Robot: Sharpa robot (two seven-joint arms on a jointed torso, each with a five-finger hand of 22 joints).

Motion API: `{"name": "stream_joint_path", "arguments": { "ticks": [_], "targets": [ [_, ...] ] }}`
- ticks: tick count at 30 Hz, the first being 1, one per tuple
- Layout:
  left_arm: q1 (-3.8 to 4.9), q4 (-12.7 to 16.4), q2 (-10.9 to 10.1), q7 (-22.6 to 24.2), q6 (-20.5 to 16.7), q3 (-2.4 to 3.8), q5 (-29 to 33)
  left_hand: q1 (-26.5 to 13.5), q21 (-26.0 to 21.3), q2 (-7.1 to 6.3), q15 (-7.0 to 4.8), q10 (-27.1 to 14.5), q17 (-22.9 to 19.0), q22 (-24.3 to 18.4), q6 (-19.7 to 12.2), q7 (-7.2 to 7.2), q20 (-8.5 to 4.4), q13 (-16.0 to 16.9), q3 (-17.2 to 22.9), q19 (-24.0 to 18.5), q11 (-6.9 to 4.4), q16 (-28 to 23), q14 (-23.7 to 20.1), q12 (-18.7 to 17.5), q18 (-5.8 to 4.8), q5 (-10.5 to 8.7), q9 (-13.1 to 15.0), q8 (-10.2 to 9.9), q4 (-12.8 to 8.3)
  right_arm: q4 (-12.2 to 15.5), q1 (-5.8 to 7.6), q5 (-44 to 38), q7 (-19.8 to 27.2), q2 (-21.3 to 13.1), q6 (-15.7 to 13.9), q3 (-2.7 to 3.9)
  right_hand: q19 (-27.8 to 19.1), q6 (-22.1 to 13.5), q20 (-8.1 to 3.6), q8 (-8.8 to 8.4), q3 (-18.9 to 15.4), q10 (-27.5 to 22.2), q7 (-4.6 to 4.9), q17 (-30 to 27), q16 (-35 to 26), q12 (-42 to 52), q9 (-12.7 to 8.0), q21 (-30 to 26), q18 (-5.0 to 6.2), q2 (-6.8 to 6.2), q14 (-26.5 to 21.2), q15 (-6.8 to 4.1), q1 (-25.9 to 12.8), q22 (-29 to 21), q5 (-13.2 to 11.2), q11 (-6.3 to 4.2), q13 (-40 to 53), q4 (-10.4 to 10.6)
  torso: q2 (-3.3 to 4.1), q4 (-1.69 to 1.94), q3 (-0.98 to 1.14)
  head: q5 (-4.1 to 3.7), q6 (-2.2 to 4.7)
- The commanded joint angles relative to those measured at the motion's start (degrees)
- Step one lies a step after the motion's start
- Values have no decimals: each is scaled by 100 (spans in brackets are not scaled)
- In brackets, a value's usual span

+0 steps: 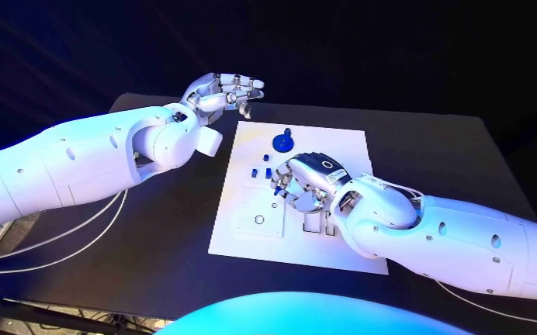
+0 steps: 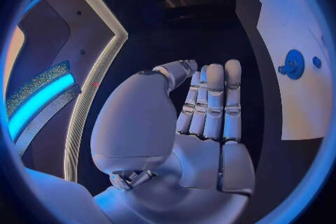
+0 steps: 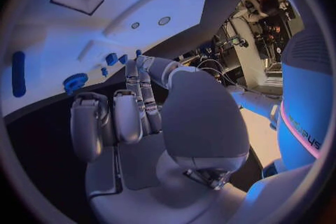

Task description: Assemble the parts on the task board

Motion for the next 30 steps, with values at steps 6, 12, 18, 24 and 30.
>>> {"name": "stream_joint_path", "arguments": {
  "ticks": [6,12,18,24,30],
  "targets": [
    [3,22,25,25,22,4,36,-10,-39,50,24,-52,-5,-5,-5,12,-6,10,-31,-19,-4,-24,-26,14,90,7,2,4,-6,-130,-141,-177,34,136,148,-13,351,33,-19,10,2,192,-11,-1,-3,11,11,-28,-104,33,174,-44,-53,1265,12,-149,5,-28,6,-7,11,60,-68],
    [3,21,34,17,38,4,36,-14,-51,48,27,-63,-12,-15,-10,12,-3,11,-43,-15,-3,-27,-27,26,90,10,2,1,-6,-235,-193,-236,22,205,203,-20,351,33,-19,10,2,192,-11,-1,-3,11,11,-28,-104,33,174,-44,-53,1265,12,-149,5,-28,0,-4,8,73,-92],
    [3,15,36,12,45,4,36,-14,-51,48,27,-63,-12,-15,-10,12,-3,11,-43,-15,-3,-27,-27,26,90,10,2,1,-6,-275,-218,-271,13,228,255,-24,351,33,-19,10,2,192,-11,-1,-3,11,11,-28,-104,33,174,-44,-53,1265,12,-149,5,-28,-5,-6,8,77,-107],
    [3,13,37,0,56,4,36,-14,-51,48,27,-63,-12,-15,-10,12,-3,11,-43,-15,-3,-27,-27,26,90,10,2,1,-6,-292,-225,-316,-13,226,370,-26,350,33,-19,9,5,196,-9,-13,-6,2,18,-32,-103,36,171,-42,-73,1265,0,-147,6,-35,-4,-10,6,84,-116],
    [3,6,35,-10,62,4,36,-14,-51,48,27,-63,-12,-15,-10,12,-3,11,-43,-15,-3,-27,-27,26,90,10,2,1,-6,-293,-227,-348,-28,220,418,-26,349,34,-19,10,4,197,-9,-22,-10,-1,20,-33,-103,37,170,-42,-80,1265,-7,-147,6,-37,-4,-8,7,87,-121]
  ]
}}
